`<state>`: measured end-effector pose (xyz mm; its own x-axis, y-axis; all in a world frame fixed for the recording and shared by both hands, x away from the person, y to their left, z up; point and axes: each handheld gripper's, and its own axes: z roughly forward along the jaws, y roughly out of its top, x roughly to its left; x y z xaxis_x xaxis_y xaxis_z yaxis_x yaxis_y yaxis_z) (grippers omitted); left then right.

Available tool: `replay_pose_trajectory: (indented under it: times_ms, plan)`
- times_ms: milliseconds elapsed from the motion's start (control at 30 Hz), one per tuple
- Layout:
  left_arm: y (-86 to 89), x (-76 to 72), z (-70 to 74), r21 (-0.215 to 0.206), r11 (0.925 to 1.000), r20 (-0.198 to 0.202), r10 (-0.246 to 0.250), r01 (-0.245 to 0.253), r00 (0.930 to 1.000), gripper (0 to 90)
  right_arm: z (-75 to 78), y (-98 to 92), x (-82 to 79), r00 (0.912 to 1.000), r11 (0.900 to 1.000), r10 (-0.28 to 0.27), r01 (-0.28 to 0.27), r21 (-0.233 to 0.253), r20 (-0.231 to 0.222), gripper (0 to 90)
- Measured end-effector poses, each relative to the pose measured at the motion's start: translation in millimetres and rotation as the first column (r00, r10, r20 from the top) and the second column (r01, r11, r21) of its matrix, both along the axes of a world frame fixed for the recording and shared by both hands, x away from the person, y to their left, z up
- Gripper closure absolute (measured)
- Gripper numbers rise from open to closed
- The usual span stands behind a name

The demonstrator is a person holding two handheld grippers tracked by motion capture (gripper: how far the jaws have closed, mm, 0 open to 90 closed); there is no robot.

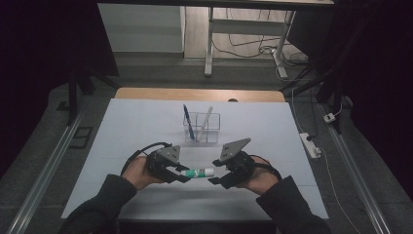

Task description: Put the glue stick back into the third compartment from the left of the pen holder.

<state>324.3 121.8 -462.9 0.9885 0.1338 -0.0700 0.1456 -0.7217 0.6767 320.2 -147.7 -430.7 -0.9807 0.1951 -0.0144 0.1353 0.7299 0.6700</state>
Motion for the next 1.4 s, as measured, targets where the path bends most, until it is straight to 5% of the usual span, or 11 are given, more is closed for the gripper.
replay_pose_trajectory:
  times_ms: [100, 233, 367, 633, 733, 833, 967, 1100, 1400]
  plan:
    - [8.3, 0.0, 3.6, -0.072, 0.9956, -0.017, 0.058, -0.059, 0.9982, 66.3, 2.7, -6.9, 4.8, 0.998, 0.995, -0.063, 0.063, 0.076, -0.006, 20.0]
    - [15.4, -2.1, 7.1, -0.145, 0.9838, -0.049, 0.099, -0.105, 0.9939, 66.3, 2.4, -10.7, 7.8, 0.9893, 0.984, -0.146, 0.144, 0.103, 0.006, 7.5]
    - [18.1, -7.6, 8.7, -0.224, 0.9599, -0.07, 0.157, -0.169, 0.9851, 66.2, 3.5, -13.9, 9.4, 0.9841, 0.971, -0.177, 0.177, 0.159, -0.015, 0.4]
    - [15.0, -24.2, 9.1, -0.347, 0.8996, -0.072, 0.256, -0.265, 0.964, 66.2, 14.7, -19.5, 10.0, 0.9747, 0.938, -0.203, 0.221, 0.266, -0.094, 0.1]
    - [11.8, -29.6, 7.7, -0.377, 0.8847, -0.064, 0.271, -0.275, 0.9604, 66.2, 16.8, -18.2, 8.2, 0.975, 0.93, -0.19, 0.216, 0.297, -0.114, 0.1]
    - [8.0, -32.0, 7.4, -0.384, 0.8851, -0.059, 0.261, -0.263, 0.9635, 66.2, 19.4, -13.9, 6.6, 0.9719, 0.916, -0.184, 0.224, 0.334, -0.147, 0.2]
    - [5.0, -32.4, 7.0, -0.377, 0.8938, -0.056, 0.24, -0.243, 0.9692, 66.2, 20.7, -7.4, 2.4, 0.9766, 0.92, -0.169, 0.205, 0.336, -0.133, 16.9]
    - [4.0, -32.8, 5.8, -0.373, 0.9, -0.044, 0.226, -0.226, 0.9731, 66.2, 18.7, -7.5, 6.7, 0.9675, 0.908, -0.141, 0.211, 0.362, -0.21, 36.6]
    - [1.3, -34.0, 3.9, -0.359, 0.9137, -0.008, 0.202, -0.191, 0.9794, 66.1, 14.0, -11.0, 11.8, 0.9512, 0.898, -0.085, 0.202, 0.39, -0.297, 53.2]
